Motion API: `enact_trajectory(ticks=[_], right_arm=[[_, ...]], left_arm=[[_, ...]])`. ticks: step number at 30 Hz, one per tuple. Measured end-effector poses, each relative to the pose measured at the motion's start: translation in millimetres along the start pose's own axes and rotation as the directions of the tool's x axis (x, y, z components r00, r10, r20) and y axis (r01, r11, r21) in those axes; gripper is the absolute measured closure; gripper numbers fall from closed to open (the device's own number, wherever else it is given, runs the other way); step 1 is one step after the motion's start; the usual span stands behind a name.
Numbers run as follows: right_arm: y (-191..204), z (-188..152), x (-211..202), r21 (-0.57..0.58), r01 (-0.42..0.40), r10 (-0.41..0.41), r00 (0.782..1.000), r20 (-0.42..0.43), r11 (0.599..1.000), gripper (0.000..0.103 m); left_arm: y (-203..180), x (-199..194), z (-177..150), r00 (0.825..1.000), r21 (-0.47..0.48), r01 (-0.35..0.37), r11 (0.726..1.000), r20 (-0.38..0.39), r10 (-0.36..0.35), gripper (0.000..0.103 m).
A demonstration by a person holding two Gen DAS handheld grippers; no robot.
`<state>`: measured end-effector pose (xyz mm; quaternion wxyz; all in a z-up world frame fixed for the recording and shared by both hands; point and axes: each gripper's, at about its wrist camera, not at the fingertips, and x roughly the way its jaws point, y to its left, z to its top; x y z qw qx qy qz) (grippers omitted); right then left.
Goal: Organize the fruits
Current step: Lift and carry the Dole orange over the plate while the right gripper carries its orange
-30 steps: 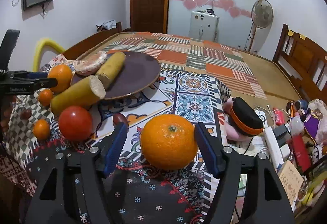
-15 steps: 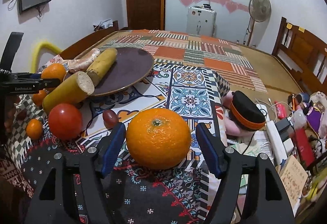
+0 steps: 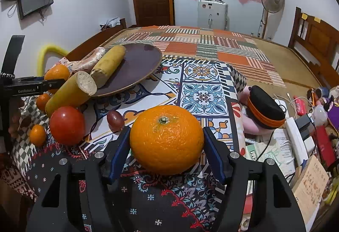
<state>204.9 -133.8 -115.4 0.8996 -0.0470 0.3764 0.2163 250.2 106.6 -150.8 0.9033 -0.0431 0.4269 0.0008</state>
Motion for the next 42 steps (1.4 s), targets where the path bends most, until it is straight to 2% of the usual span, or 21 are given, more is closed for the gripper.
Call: enact_trajectory(ticks=[12, 24, 33, 42], right_arm=[[11.7, 24.8, -21.5, -0.035, 0.012, -0.008, 0.995, 0.095, 0.999, 0.04], [24.6, 61.7, -23.3, -0.063, 0.007, 0.004, 0.983, 0.184, 0.998, 0.04], [35.7, 91.5, -7.0, -0.085, 0.011, 0.008, 0.976, 0.218, 0.996, 0.04], [41.0, 109.5, 25.0, -0.11, 0.015, 0.006, 0.982, 0.19, 0.994, 0.04]], left_arm=[[-9.6, -38.7, 5.9, 0.996, 0.017, 0.006, 1.0, 0.087, -0.008, 0.035], [-32.0, -70.3, 28.3, 0.982, 0.053, 0.04, 0.998, 0.184, -0.049, 0.035], [-43.7, -71.0, 48.1, 0.973, 0.071, 0.045, 0.996, 0.223, -0.06, 0.035], [-47.5, -49.7, 65.4, 0.975, 0.074, 0.034, 0.997, 0.218, -0.05, 0.035]])
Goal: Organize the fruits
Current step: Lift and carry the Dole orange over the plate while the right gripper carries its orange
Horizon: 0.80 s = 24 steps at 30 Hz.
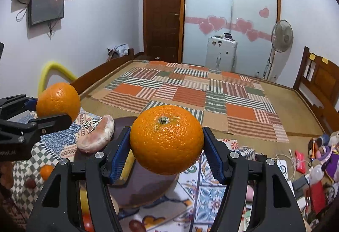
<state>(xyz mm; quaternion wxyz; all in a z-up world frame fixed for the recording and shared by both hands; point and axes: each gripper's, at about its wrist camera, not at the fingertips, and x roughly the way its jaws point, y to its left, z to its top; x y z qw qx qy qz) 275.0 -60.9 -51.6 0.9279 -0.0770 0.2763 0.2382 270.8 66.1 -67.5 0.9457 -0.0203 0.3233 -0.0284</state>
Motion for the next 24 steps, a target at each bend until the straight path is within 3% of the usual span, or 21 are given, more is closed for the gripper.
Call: enact_trajectory(ticks=[14, 24], right_arm=[[-2.6, 5.4, 53.0, -0.013, -0.031, 0.029, 0.991, -0.133, 0.999, 0.04], [0.8, 2.8, 72.5, -0.039, -0.052, 0.043, 0.975, -0.217, 0.998, 0.04]], left_arm=[[3.3, 54.5, 3.3, 0.996, -0.014, -0.011, 1.0, -0.093, 0.009, 0.035], [6.0, 86.6, 3.9, 0.983, -0.045, -0.002, 0.999, -0.186, -0.007, 0.035]])
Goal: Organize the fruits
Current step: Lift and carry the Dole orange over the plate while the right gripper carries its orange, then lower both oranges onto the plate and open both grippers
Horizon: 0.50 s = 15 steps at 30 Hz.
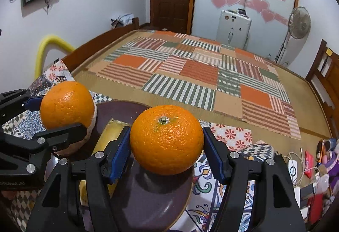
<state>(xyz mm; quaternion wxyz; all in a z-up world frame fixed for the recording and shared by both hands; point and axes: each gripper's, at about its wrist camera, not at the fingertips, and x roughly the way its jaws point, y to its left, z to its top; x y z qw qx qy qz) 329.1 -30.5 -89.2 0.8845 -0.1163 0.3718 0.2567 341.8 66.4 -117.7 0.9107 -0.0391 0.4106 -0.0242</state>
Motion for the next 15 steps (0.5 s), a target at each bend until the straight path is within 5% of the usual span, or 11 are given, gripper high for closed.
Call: enact_trajectory(ticks=[15], right_arm=[[5.8, -10.0, 8.3, -0.083, -0.02, 0.014, 0.997, -0.07, 0.996, 0.039]], left_arm=[[-6.8, 6.7, 0.4, 1.0, 0.034, 0.017, 0.999, -0.013, -0.016, 0.034]])
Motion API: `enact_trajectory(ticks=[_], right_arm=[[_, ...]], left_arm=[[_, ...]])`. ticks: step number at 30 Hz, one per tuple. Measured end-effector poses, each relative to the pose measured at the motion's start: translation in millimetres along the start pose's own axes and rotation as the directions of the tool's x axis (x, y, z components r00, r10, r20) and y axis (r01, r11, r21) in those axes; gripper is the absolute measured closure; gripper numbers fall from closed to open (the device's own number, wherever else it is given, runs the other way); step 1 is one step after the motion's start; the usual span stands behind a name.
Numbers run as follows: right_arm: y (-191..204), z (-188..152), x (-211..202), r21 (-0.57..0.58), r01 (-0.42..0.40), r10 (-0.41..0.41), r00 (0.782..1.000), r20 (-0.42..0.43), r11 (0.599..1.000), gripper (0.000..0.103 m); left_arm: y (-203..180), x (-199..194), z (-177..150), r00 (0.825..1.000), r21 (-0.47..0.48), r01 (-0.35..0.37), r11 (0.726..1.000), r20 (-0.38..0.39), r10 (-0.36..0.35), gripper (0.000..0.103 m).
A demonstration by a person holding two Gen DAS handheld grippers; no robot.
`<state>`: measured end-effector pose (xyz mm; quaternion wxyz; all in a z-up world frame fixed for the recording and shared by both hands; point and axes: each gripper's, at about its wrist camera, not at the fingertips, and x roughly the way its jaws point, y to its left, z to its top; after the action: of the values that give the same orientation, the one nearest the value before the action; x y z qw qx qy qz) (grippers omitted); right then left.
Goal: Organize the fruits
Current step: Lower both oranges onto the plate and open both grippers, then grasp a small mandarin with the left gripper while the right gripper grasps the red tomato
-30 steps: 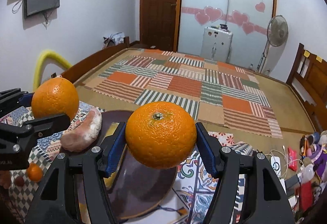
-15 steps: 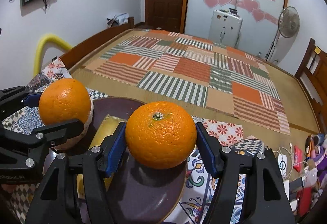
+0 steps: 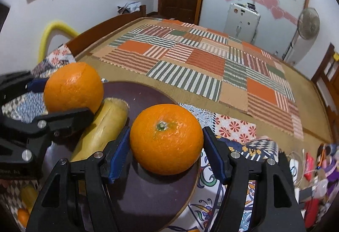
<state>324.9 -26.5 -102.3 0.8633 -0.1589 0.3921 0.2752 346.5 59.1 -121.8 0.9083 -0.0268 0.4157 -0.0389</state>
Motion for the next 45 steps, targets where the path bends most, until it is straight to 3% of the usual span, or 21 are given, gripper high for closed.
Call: enact_trajectory(ticks=[4, 13, 23, 31, 36, 45], right_arm=[[0.3, -4.2, -5.8, -0.013, -0.001, 0.001, 1.0, 0.012, 1.0, 0.033], [-10.0, -10.0, -21.3, 0.023, -0.006, 0.005, 0.999, 0.04, 1.0, 0.033], [-4.8, -14.0, -76.2, 0.049, 0.028, -0.035, 0.989, 0.145, 0.998, 0.033], [14.1, -29.8, -114.7, 0.061, 0.021, -0.034, 0.974, 0.222, 0.998, 0.033], [27.1, -45.5, -131.4, 0.063, 0.012, -0.028, 0.968, 0.248, 0.998, 0.033], [45.0, -79.2, -140.3, 0.075, 0.008, -0.027, 0.968, 0.248, 0.997, 0.033]], left_arm=[[-2.8, -0.8, -0.8, 1.0, 0.012, 0.009, 1.0, -0.001, -0.009, 0.031], [-0.9, -9.8, 0.0, 1.0, -0.009, 0.022, 1.0, 0.004, -0.022, 0.029], [-3.8, -79.7, -11.1, 0.992, -0.002, -0.018, 1.0, 0.128, 0.019, 0.029], [-14.8, -145.6, -40.8, 0.969, 0.036, -0.085, 0.996, 0.236, 0.075, 0.028], [-19.4, -170.4, -68.9, 0.955, 0.035, -0.107, 0.994, 0.282, 0.093, 0.015], [-11.4, -183.4, -115.5, 0.956, 0.057, -0.155, 0.986, 0.261, 0.135, 0.007]])
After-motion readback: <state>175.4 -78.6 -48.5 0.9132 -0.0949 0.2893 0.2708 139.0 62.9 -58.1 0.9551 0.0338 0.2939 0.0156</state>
